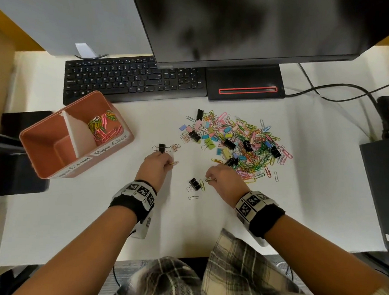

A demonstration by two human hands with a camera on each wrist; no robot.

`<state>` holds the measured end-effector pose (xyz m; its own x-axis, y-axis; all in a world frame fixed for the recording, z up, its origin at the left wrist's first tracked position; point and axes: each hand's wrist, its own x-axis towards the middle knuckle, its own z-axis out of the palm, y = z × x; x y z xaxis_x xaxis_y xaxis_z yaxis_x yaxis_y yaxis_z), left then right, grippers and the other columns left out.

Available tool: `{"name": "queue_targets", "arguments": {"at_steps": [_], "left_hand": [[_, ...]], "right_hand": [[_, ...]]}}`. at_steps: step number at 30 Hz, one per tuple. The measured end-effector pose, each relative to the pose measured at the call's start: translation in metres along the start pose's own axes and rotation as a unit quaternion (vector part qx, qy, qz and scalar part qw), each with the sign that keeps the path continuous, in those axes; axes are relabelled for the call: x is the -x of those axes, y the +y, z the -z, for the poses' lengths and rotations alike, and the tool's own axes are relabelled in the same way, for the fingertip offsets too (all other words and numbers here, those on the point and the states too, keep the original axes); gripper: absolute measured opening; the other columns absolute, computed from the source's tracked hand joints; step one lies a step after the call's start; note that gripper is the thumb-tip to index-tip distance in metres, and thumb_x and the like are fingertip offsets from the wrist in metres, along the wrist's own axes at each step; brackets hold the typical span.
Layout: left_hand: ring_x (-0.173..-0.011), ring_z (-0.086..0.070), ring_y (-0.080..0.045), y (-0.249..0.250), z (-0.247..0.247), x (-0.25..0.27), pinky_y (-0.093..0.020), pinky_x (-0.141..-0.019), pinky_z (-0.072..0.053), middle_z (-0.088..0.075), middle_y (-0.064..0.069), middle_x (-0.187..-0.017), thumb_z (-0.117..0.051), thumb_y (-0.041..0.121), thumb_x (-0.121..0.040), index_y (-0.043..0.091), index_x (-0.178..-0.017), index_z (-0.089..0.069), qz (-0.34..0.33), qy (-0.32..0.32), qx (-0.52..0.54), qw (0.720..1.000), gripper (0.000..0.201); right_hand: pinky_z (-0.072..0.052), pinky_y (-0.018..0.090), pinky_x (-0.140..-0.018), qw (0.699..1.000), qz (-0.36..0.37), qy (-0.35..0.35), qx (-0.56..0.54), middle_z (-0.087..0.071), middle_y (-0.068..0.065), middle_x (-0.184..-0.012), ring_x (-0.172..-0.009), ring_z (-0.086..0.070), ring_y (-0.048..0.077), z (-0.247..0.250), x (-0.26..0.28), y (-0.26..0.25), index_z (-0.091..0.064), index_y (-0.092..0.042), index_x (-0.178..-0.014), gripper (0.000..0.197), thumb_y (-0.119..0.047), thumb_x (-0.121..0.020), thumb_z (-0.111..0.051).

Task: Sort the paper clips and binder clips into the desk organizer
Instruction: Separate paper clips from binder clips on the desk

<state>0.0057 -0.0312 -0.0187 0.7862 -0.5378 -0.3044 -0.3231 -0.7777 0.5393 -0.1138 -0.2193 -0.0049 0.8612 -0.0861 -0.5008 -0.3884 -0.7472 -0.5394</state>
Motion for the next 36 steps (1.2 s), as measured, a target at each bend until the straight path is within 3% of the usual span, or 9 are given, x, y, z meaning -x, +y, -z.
{"name": "queue_targets", "arguments": {"at_steps": [5, 9, 14, 17, 19, 23, 27, 32, 36], "left_hand": [[-0.084, -0.050, -0.028, 0.004, 0.003, -0.004, -0.030, -0.075, -0.040, -0.054, -0.016, -0.091, -0.059, 0.007, -0.086, 0.000, -0.086, -0.063, -0.041, -0.031, -0.035, 0.998, 0.008], [-0.078, -0.049, -0.026, 0.009, 0.006, 0.002, -0.036, -0.073, -0.044, -0.054, -0.012, -0.084, -0.051, 0.011, -0.090, 0.003, -0.089, -0.058, -0.053, -0.063, -0.065, 0.994, 0.011], [-0.085, -0.054, -0.028, 0.005, 0.004, 0.009, -0.038, -0.079, -0.045, -0.056, -0.009, -0.087, -0.048, 0.014, -0.092, 0.006, -0.090, -0.058, -0.034, -0.085, -0.051, 0.994, 0.014], [-0.087, -0.056, -0.026, 0.000, 0.003, 0.024, -0.030, -0.083, -0.043, -0.062, -0.011, -0.090, -0.053, 0.010, -0.090, 0.002, -0.091, -0.062, -0.083, -0.080, 0.001, 0.993, 0.012], [-0.088, -0.058, -0.025, -0.001, 0.000, 0.042, -0.021, -0.081, -0.037, -0.064, -0.009, -0.091, -0.054, 0.009, -0.089, 0.005, -0.093, -0.063, -0.130, -0.102, 0.025, 0.986, 0.011], [-0.094, -0.060, -0.021, 0.001, -0.023, 0.072, -0.029, -0.091, -0.044, -0.066, -0.006, -0.100, -0.044, 0.032, -0.090, 0.013, -0.113, -0.061, -0.187, -0.176, 0.024, 0.966, 0.035], [-0.105, -0.056, -0.026, 0.018, -0.043, 0.076, -0.028, -0.092, -0.039, -0.063, -0.010, -0.112, -0.050, 0.020, -0.093, 0.014, -0.122, -0.056, -0.135, -0.116, 0.023, 0.984, 0.030], [-0.093, -0.057, -0.030, 0.026, -0.046, 0.066, -0.034, -0.084, -0.044, -0.064, -0.014, -0.097, -0.052, 0.016, -0.091, 0.009, -0.104, -0.066, -0.105, -0.069, 0.035, 0.991, 0.020], [-0.093, -0.054, -0.029, 0.029, -0.051, 0.055, -0.029, -0.080, -0.043, -0.058, -0.011, -0.100, -0.053, 0.009, -0.089, 0.008, -0.100, -0.065, -0.096, -0.064, -0.003, 0.993, 0.015]], "right_hand": [[-0.044, 0.029, -0.087, 0.999, 0.020, -0.031, 0.025, -0.056, 0.010, -0.108, -0.098, -0.056, 0.023, 0.004, 0.002, 0.002, -0.063, -0.007, -0.102, 0.016, -0.014, -0.090, -0.056], [-0.047, 0.031, -0.083, 0.998, 0.048, -0.036, 0.028, -0.062, 0.006, -0.096, -0.090, -0.055, 0.019, 0.005, 0.007, 0.007, -0.063, -0.009, -0.101, 0.015, -0.015, -0.088, -0.057], [-0.042, 0.027, -0.078, 0.993, 0.095, -0.060, 0.036, -0.052, -0.006, -0.083, -0.079, -0.046, 0.010, 0.008, 0.009, 0.011, -0.061, -0.012, -0.114, 0.025, -0.012, -0.088, -0.057], [-0.039, 0.025, -0.078, 0.988, 0.116, -0.091, 0.048, -0.056, -0.002, -0.088, -0.082, -0.046, 0.010, 0.011, 0.009, 0.006, -0.058, -0.016, -0.119, 0.030, -0.013, -0.090, -0.055], [-0.041, 0.030, -0.084, 0.985, 0.121, -0.105, 0.065, -0.060, 0.005, -0.100, -0.090, -0.050, 0.015, 0.011, 0.006, 0.003, -0.056, -0.017, -0.123, 0.031, -0.015, -0.092, -0.052], [-0.039, 0.034, -0.090, 0.982, 0.120, -0.110, 0.094, -0.058, 0.011, -0.108, -0.103, -0.051, 0.024, 0.009, -0.002, -0.006, -0.059, -0.014, -0.118, 0.027, -0.016, -0.092, -0.051], [-0.044, 0.036, -0.086, 0.988, 0.100, -0.085, 0.086, -0.051, 0.011, -0.107, -0.097, -0.055, 0.028, 0.005, -0.005, -0.007, -0.066, -0.007, -0.104, 0.020, -0.016, -0.090, -0.055], [-0.038, 0.026, -0.084, 0.989, 0.100, -0.063, 0.092, -0.053, 0.011, -0.111, -0.100, -0.054, 0.025, 0.007, 0.000, -0.001, -0.067, -0.003, -0.098, 0.020, -0.014, -0.091, -0.053], [-0.043, 0.032, -0.087, 0.986, 0.100, -0.076, 0.110, -0.060, 0.011, -0.108, -0.101, -0.055, 0.025, 0.008, 0.002, 0.002, -0.065, -0.005, -0.100, 0.018, -0.013, -0.091, -0.051]]}}
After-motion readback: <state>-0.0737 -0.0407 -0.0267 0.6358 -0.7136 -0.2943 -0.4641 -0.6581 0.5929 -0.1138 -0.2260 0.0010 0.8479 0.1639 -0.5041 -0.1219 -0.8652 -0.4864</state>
